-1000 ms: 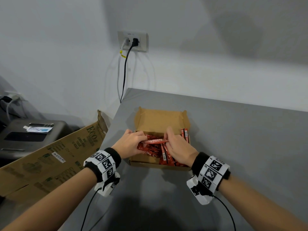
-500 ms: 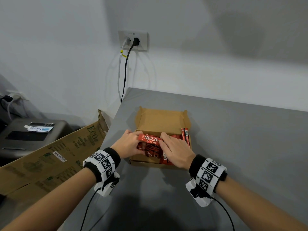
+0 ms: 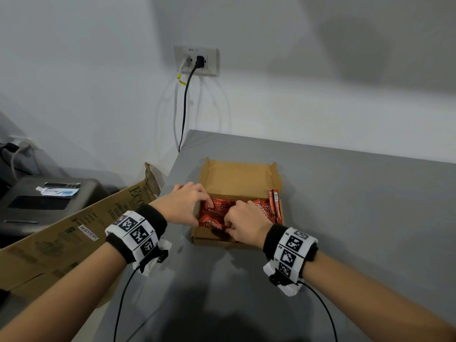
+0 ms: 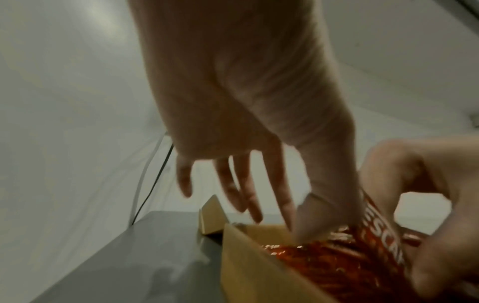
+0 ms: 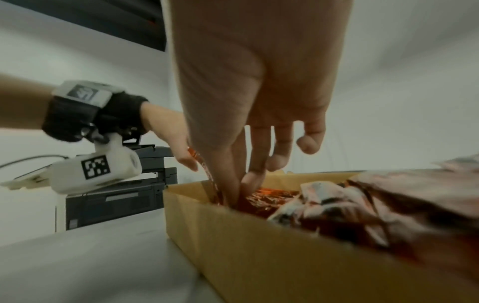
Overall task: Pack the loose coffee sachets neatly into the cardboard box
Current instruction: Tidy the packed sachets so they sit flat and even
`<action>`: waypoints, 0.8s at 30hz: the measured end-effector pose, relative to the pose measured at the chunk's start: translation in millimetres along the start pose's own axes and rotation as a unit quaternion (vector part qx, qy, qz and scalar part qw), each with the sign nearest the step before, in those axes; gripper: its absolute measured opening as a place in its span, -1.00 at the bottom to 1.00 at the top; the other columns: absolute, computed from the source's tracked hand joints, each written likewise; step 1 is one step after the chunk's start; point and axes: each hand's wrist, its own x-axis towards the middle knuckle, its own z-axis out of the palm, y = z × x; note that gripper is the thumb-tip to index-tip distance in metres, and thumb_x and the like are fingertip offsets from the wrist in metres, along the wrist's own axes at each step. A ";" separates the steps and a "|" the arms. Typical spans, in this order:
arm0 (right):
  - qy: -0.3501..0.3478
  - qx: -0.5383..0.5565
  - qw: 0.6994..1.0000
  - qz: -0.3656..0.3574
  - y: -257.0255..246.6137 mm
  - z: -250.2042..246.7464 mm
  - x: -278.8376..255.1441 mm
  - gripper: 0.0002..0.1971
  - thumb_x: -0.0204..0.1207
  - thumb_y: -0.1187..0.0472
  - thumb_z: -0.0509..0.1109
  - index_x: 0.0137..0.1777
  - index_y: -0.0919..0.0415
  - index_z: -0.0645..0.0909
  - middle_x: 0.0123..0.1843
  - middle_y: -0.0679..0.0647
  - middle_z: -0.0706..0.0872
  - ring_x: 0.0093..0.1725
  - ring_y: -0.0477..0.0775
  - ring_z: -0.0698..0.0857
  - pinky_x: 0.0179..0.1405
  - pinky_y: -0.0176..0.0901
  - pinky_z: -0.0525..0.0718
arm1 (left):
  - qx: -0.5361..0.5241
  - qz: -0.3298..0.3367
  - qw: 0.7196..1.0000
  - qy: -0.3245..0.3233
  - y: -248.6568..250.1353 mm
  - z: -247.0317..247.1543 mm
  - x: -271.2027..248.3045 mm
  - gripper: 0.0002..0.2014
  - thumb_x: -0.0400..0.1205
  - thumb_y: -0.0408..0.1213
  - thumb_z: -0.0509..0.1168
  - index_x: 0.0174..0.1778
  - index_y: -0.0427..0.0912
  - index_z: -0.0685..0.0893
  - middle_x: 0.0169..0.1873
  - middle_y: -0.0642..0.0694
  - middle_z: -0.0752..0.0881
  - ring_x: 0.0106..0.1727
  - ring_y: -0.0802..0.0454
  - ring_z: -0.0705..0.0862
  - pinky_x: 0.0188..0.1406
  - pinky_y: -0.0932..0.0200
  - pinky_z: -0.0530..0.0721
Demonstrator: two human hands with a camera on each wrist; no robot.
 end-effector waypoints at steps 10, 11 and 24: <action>-0.045 -0.062 0.996 0.042 -8.6 0.8 7.0 -0.86 0.49 0.21 0.32 0.00 0.21 0.62 0.05 0.17 0.70 0.11 0.23 0.61 0.09 0.06 0.41 | 0.032 0.019 0.999 0.011 20.1 9.0 6.0 -0.88 0.52 -0.15 0.36 -0.10 -0.07 0.67 -0.06 0.04 0.60 0.09 0.05 0.56 0.19 0.10 0.43; -0.042 -0.055 0.997 0.045 -8.1 1.9 5.9 -0.87 0.49 0.22 0.32 -0.01 0.20 0.63 0.03 0.17 0.71 0.10 0.23 0.62 0.08 0.05 0.41 | 0.028 0.025 0.999 0.016 20.6 12.6 6.5 -0.91 0.52 -0.17 0.37 -0.14 -0.09 0.68 -0.11 0.02 0.66 0.01 0.03 0.62 0.03 0.18 0.52; -0.006 -0.014 0.998 0.065 -3.3 15.0 -0.5 -0.85 0.54 0.18 0.29 0.02 0.17 0.64 0.03 0.15 0.72 0.10 0.23 0.64 0.10 -0.02 0.46 | 0.086 0.036 0.993 0.072 18.1 35.2 7.1 -0.88 0.49 -0.10 0.30 -0.24 -0.01 0.49 -0.24 0.15 0.53 -0.09 0.07 0.59 -0.11 0.20 0.27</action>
